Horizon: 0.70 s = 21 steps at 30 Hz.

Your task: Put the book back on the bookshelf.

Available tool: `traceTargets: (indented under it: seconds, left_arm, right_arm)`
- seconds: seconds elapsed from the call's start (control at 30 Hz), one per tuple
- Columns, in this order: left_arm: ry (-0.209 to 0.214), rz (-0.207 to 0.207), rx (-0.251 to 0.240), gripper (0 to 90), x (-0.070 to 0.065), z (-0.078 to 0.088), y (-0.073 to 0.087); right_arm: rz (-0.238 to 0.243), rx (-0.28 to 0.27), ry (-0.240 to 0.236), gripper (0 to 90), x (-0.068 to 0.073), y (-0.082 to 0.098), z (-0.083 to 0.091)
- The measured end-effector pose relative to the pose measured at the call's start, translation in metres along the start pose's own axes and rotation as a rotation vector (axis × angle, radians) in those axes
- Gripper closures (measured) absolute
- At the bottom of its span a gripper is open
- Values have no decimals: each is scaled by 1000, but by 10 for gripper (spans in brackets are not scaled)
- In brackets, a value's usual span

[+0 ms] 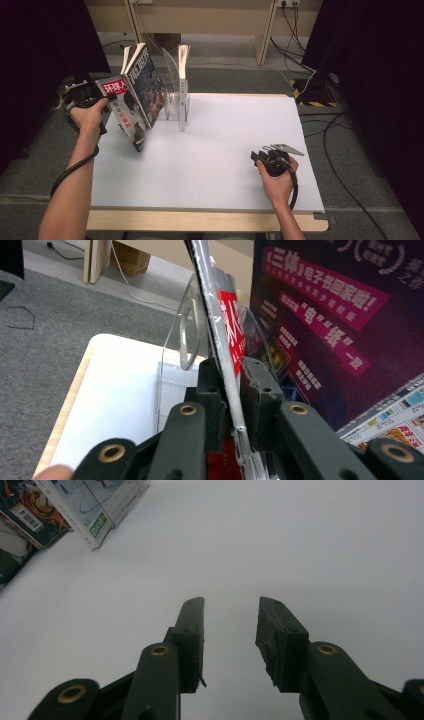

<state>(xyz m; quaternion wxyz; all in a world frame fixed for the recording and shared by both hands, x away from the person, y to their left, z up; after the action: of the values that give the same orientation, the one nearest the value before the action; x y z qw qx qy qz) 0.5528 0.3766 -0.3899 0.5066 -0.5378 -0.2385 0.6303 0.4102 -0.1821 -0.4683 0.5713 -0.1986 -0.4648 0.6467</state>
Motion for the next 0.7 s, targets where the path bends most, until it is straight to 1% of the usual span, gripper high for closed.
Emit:
traceTargets:
  seconds: [0.1,0.13,0.17,0.23,0.33,0.4,0.47,0.5,0.57,0.63,0.7]
  left_arm:
    - [5,0,3,773,-3,-2,1]
    - [7,10,2,760,-3,-3,1]
    - [-1,9,1,743,-4,-4,2]
    - [-4,21,2,735,-4,-6,2]
    - [-13,18,8,721,-5,-8,3]
    - [-24,31,24,715,-5,-11,5]
    - [-24,43,32,732,-5,-12,7]
    - [-22,41,27,773,-6,-11,7]
    - [-15,42,22,820,-8,-10,6]
    - [-12,33,19,844,-11,-8,6]
    - [6,30,19,856,-14,-7,5]
  right_arm:
    - [-5,5,-1,638,0,0,0]
    - [-4,6,-2,637,1,1,-1]
    - [-2,7,-3,636,0,1,-1]
    - [-6,7,-3,637,0,1,-1]
    - [-5,7,-3,636,-1,1,-1]
    - [-13,13,-2,635,-2,1,-1]
    - [-9,17,-5,635,-2,2,-2]
    - [-9,17,-6,635,-2,2,-2]
    - [-15,18,-4,635,-2,2,-1]
    - [-15,17,-4,635,-2,1,0]
    - [-16,19,-5,635,-2,1,-1]
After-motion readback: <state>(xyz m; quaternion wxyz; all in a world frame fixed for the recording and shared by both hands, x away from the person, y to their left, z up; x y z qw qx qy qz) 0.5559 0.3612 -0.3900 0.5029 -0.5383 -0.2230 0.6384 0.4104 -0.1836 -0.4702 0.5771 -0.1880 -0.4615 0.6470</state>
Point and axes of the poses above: each handheld gripper's, and its own axes: z roughly backward along the jaws, y roughly out of its underside, x roughly to its left, the point moved 3 cm from there along -z, roughly forward along the jaws, and after that the axes turned 5 degrees about -x, right-handed, at the moved point
